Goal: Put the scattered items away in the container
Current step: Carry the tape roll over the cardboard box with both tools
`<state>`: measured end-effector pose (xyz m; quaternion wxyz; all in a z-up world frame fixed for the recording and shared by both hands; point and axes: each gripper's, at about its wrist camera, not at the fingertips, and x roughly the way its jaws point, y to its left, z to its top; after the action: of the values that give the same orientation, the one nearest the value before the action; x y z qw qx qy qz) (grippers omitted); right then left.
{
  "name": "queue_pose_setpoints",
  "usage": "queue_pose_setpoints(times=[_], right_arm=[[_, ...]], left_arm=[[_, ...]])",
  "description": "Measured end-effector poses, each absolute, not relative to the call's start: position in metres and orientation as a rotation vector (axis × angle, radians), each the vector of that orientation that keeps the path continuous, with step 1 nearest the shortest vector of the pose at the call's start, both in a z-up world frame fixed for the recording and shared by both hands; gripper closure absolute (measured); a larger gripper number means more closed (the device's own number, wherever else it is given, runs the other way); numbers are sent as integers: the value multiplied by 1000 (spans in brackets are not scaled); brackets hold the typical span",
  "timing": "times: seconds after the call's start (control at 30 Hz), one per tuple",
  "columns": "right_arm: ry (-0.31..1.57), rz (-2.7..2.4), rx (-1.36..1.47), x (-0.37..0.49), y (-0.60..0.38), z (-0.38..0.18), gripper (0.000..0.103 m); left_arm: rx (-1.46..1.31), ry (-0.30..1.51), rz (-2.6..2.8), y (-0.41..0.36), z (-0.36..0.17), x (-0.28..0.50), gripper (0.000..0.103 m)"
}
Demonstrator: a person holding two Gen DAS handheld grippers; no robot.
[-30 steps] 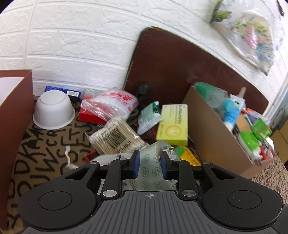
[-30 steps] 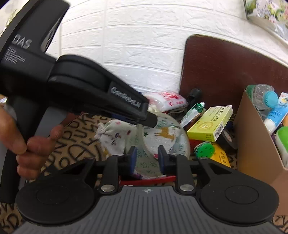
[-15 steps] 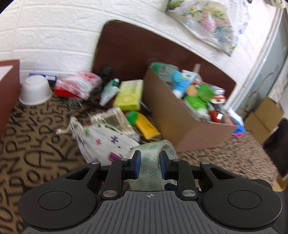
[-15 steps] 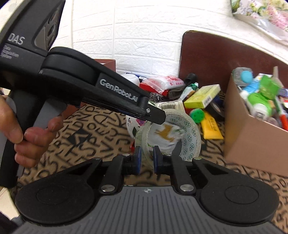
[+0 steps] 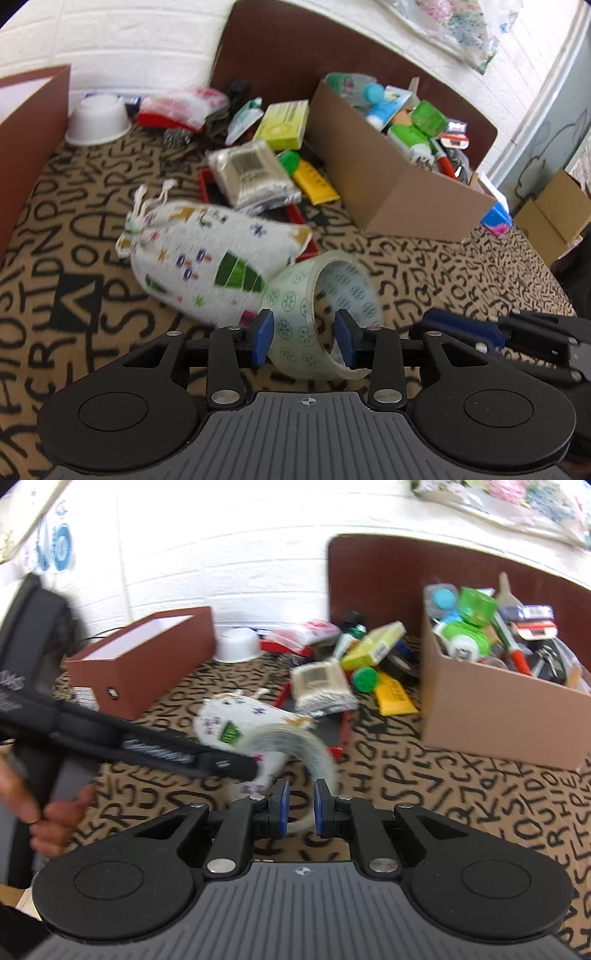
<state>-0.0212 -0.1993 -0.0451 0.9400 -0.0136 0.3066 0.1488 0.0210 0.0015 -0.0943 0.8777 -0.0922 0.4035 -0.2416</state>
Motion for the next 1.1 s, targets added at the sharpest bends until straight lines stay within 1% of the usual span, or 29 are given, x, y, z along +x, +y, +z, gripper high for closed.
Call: queue_pose_setpoints(times=[0.07,0.13,0.23,0.3,0.37,0.47,0.5,0.53,0.6,0.63,0.9,1.1], right_arm=[[639,291,-21,-17,-201,-50,88],[649,288,-12,-13,-201,-54,87],[655,278,-11,-7,-201,-59,80],[659,270,-8,-3,-201,-61,80],[666,270,6,1,-202,-64,80],[679,276,17,9,-201,-70,80],[688,277,20,12,-201,-72,80],[695,280,24,14,-200,-74,80],[705,296,38,17,-199,-78,81],[706,301,44,17,-198,-79,86],[655,274,45,7,-205,-65,88],[565,238,33,-4,-230,-34,88]], left_arm=[[-191,859,-501,2,-99,22,52],[-179,870,-487,0,-104,23,47],[-206,892,-465,1,-109,28,46],[-232,897,-466,1,-107,29,46],[-221,876,-456,1,-103,28,61],[-217,858,-445,1,-100,30,64],[-217,858,-435,1,-102,32,71],[-212,859,-424,1,-103,34,72],[-224,872,-417,3,-107,38,70],[-230,879,-418,3,-108,39,71],[-202,883,-461,-9,-101,35,77],[-175,838,-542,-35,-73,37,78]])
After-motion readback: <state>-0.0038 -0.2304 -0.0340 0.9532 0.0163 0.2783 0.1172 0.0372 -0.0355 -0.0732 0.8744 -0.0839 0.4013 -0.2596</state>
